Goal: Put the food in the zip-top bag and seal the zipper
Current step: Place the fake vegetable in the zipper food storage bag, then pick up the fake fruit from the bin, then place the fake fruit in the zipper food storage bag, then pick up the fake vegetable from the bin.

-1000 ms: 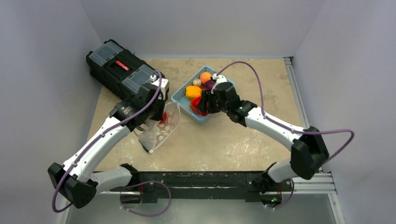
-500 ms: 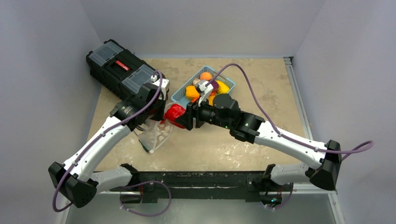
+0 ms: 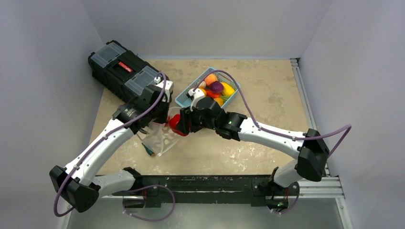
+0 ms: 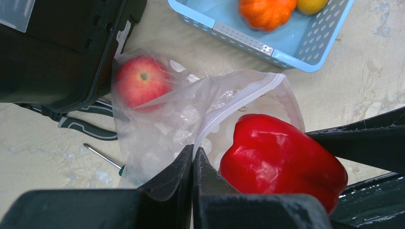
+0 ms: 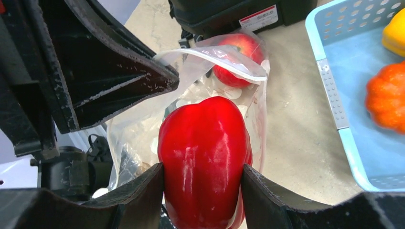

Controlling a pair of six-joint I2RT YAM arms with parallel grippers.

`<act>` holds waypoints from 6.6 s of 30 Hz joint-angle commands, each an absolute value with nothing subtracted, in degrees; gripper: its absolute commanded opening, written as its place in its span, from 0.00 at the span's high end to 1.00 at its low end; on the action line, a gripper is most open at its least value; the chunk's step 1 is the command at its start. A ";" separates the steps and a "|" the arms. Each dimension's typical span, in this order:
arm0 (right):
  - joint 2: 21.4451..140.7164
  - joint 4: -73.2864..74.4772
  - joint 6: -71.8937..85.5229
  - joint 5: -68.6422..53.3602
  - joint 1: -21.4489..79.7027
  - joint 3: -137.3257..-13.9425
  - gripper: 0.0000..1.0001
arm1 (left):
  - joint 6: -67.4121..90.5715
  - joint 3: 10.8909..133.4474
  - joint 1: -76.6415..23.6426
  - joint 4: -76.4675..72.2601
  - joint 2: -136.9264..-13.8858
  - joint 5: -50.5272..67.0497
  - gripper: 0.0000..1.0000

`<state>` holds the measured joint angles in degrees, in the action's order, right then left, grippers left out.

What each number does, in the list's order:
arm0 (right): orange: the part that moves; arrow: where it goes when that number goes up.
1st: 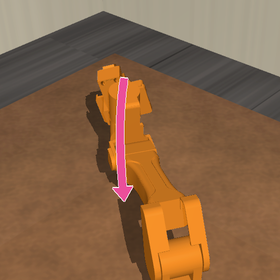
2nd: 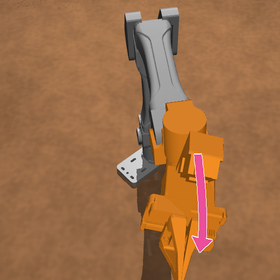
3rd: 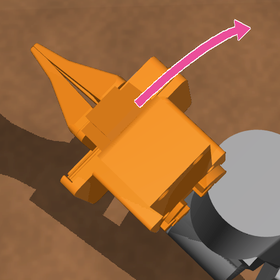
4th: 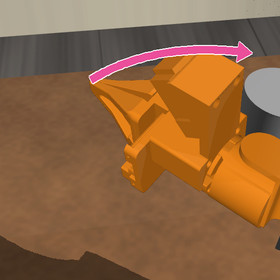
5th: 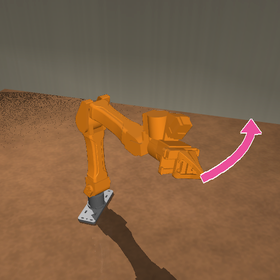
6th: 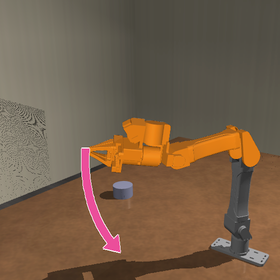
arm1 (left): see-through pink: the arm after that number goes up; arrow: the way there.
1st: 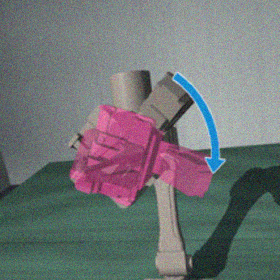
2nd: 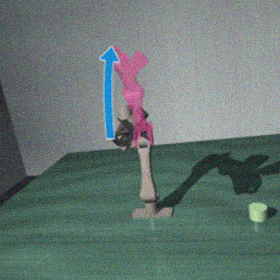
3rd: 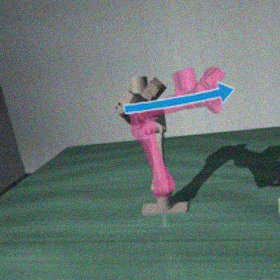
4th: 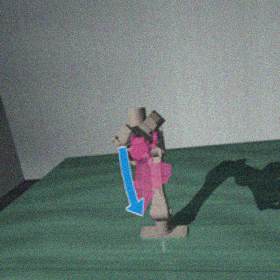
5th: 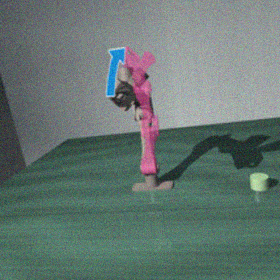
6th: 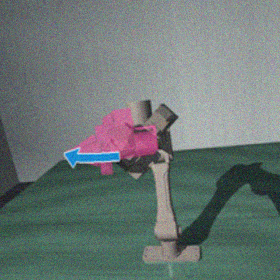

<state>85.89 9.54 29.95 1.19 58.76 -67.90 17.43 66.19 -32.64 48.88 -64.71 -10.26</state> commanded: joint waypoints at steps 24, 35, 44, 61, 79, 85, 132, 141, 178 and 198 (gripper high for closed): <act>80.32 9.98 29.39 9.73 58.82 -71.83 0.17 | 17.67 66.88 -32.37 47.45 -63.85 -9.84 1.00; 72.37 9.68 33.52 33.19 57.96 -65.18 0.09 | 17.71 66.89 -32.40 47.39 -63.85 -9.76 1.00; 83.05 16.20 34.62 26.95 47.00 -69.40 0.06 | 17.69 66.96 -32.37 47.50 -63.79 -9.73 1.00; 120.68 33.09 25.32 29.94 46.33 -100.60 0.10 | 17.67 67.06 -32.40 47.59 -63.74 -9.51 1.00; 120.75 30.54 23.00 30.44 46.32 -98.50 0.29 | 17.67 66.97 -32.40 47.46 -64.45 -9.14 1.00; 110.19 26.49 21.88 28.24 46.32 -93.91 0.46 | 17.67 66.97 -32.37 47.41 -64.58 -9.18 1.00; 83.74 -12.37 22.06 -1.77 57.91 -63.04 0.27 | 17.67 65.65 -32.28 45.07 -61.05 -6.69 1.00; 82.73 -10.81 21.37 -0.07 58.14 -63.08 0.03 | 17.67 65.57 -32.19 44.99 -61.30 -6.61 1.00; 71.50 -0.36 20.63 26.40 43.37 -60.87 0.01 | 17.45 65.48 -32.28 45.22 -62.46 -5.23 1.00; 111.81 15.36 24.44 21.54 34.27 -92.22 0.01 | 17.91 66.00 -32.25 45.72 -63.19 -5.94 1.00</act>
<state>110.24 12.29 23.22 19.73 34.48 -87.00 17.41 65.71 -32.53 47.24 -63.16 -5.74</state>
